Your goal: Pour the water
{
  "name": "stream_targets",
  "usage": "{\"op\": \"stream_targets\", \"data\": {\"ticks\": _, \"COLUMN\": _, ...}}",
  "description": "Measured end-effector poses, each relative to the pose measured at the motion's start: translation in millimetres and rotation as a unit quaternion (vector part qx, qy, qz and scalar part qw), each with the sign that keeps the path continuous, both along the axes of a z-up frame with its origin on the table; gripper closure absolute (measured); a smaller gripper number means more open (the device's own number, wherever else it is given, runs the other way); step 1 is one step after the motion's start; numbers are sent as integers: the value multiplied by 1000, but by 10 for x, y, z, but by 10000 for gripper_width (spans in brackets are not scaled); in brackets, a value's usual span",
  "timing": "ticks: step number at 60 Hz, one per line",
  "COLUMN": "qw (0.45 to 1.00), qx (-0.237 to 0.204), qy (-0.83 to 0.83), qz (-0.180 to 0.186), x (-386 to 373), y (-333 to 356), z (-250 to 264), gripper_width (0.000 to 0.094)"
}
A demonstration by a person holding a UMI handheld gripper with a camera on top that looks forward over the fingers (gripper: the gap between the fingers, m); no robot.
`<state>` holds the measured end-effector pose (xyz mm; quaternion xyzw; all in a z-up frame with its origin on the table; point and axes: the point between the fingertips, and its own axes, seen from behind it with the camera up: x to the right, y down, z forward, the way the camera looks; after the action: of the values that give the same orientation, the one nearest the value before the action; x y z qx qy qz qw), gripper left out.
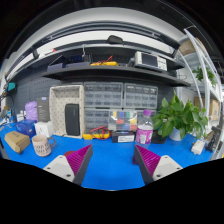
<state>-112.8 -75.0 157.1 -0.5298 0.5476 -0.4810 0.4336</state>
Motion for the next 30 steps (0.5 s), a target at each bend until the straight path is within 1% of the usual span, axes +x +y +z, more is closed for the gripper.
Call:
{"op": "stream_targets", "data": {"ticks": 7, "qw": 1000, "qx": -7, "qy": -1, "qz": -8, "x": 3, "y": -251, "z": -150, "gripper_width": 79}}
{"op": "stream_targets", "data": {"ticks": 16, "qw": 1000, "qx": -4, "qy": -9, "qz": -20, "x": 91, "y": -635, "z": -306, "gripper_width": 82}}
{"op": "stream_targets", "data": {"ticks": 30, "qw": 999, "qx": -4, "qy": -29, "qz": -25, "x": 616, "y": -1071, "z": -356, "gripper_width": 79}}
